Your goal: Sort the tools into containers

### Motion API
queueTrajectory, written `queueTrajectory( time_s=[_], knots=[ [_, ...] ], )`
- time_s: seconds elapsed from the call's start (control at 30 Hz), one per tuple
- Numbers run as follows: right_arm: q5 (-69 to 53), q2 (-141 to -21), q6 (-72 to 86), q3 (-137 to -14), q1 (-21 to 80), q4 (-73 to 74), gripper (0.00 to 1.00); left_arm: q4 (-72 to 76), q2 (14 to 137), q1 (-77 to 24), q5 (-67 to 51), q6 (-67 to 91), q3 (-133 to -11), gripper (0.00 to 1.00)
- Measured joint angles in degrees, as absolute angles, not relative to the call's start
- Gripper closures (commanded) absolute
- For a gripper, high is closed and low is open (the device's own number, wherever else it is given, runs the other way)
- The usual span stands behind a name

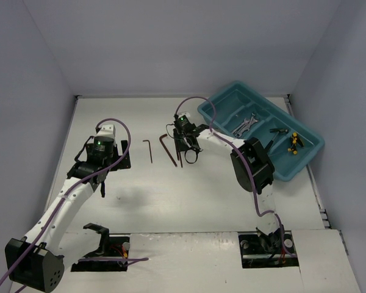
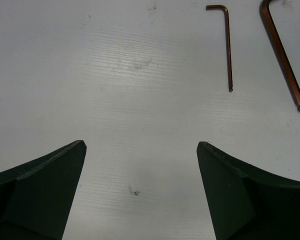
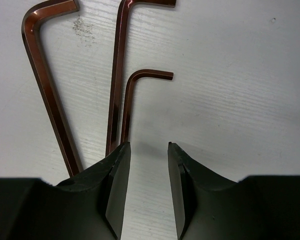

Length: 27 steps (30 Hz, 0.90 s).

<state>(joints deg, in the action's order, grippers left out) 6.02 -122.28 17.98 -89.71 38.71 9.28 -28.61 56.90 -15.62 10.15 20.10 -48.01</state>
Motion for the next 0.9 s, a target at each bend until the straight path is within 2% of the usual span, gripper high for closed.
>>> queueTrajectory(
  time_s=[0.77, 0.9],
  knots=[
    [6.34, -124.12, 19.75, -90.32, 39.86, 9.18, 0.69, -28.62, 56.90, -15.62, 10.13, 19.97, -48.01, 0.09],
    [6.94, -124.55, 19.75, -90.32, 39.90, 8.84, 0.75, -28.62, 56.90, -15.62, 10.13, 19.97, -48.01, 0.09]
  ],
)
